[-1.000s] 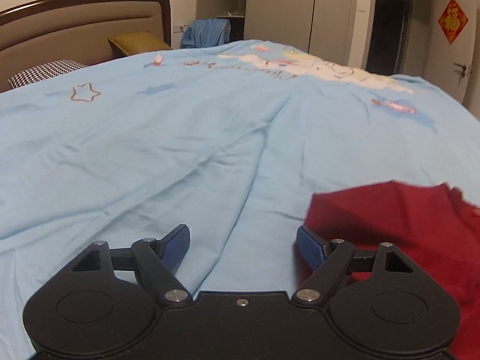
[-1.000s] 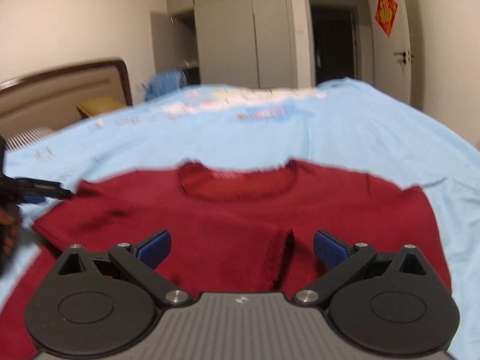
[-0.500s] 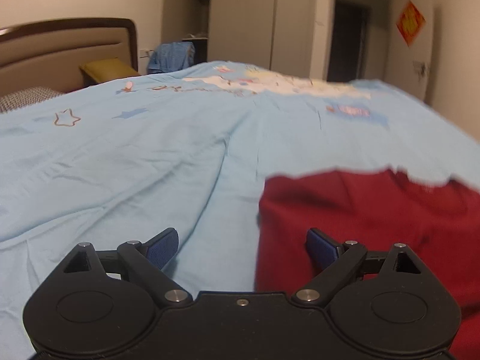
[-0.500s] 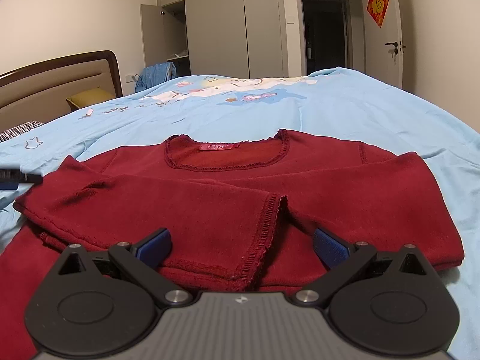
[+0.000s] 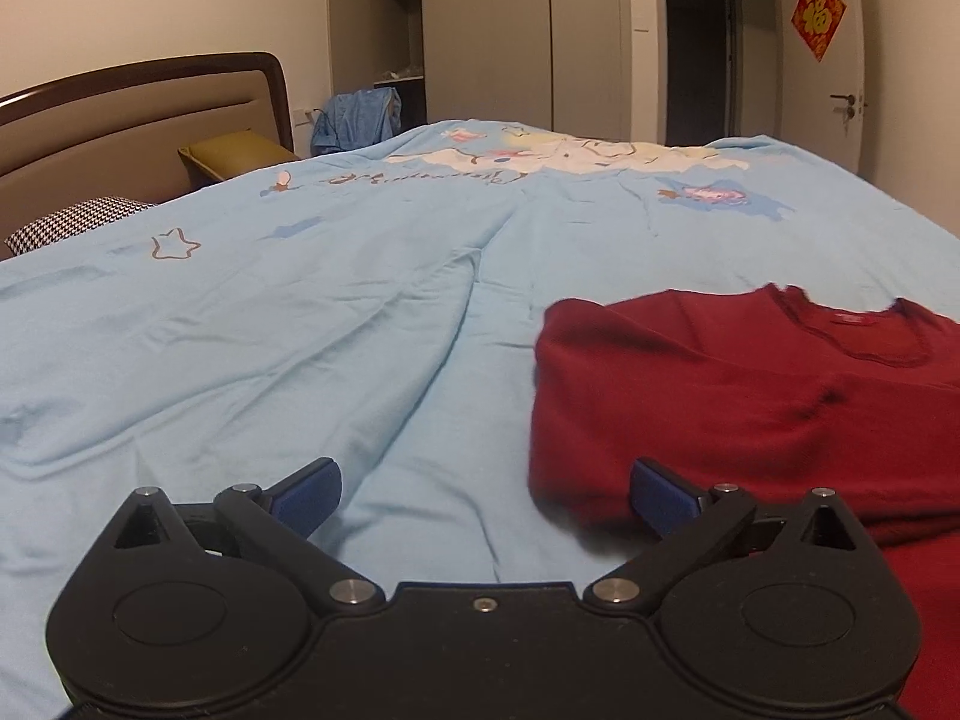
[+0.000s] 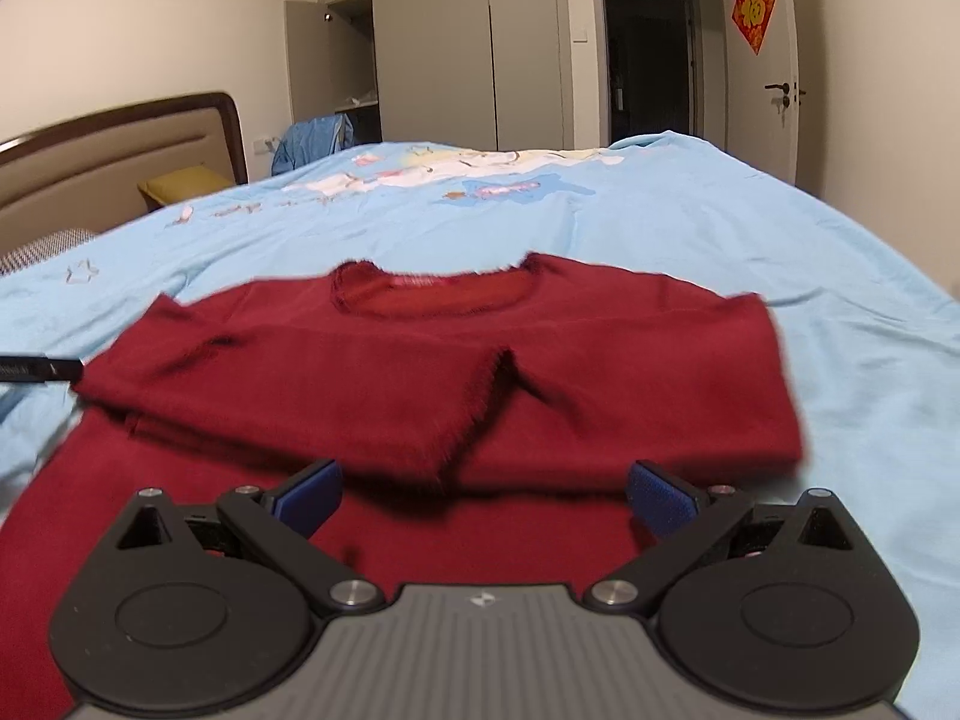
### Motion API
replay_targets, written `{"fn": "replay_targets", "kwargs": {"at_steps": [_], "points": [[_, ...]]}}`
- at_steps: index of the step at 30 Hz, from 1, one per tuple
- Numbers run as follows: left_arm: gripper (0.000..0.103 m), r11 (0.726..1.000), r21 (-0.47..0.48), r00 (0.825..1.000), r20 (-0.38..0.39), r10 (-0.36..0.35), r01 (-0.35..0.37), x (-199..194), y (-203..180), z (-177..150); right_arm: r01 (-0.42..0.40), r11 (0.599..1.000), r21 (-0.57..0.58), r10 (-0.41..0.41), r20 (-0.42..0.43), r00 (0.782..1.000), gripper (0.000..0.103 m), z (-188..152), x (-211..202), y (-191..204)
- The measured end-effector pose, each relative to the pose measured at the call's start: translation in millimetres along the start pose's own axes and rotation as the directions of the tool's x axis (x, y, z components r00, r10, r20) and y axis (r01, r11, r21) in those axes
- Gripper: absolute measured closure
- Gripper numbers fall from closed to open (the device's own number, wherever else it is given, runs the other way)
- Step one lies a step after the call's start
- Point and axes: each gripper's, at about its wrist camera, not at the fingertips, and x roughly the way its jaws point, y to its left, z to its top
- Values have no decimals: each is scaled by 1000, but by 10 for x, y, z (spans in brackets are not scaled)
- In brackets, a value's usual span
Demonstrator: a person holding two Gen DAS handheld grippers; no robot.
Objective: Fold small clothes
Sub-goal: 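Press the sweater's side edge inward with the left tool, then move the right tool toward the sweater hem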
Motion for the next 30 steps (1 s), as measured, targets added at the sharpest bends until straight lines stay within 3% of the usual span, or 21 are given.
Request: {"fn": "replay_targets", "kwargs": {"at_steps": [11,16,19,22,25,30], "points": [[1,989,10,989,-15,-145,145,-1025,-123,-738,81,988,-130,-91,-74,993,0,-832,-963,-140],[1,983,83,987,-27,-160,162,-1283,-239,-1004,81,983,-162,-91,-56,994,0,-1101,-1343,-143],[1,977,129,986,-23,-166,168,-1425,-286,-1116,102,964,-246,-113,-32,993,0,-1177,-1530,-64],[1,971,161,984,-10,-179,178,-1556,-335,-1184,116,913,-391,-126,1,992,0,-1269,-1694,108],[1,962,181,978,3,-210,206,-1685,-400,-1224,99,835,-542,-104,21,994,0,-1392,-1826,310],[1,942,201,961,-1,-275,270,-1830,-535,-1286,60,713,-699,-108,-25,994,0,-1607,-1822,561]]}}
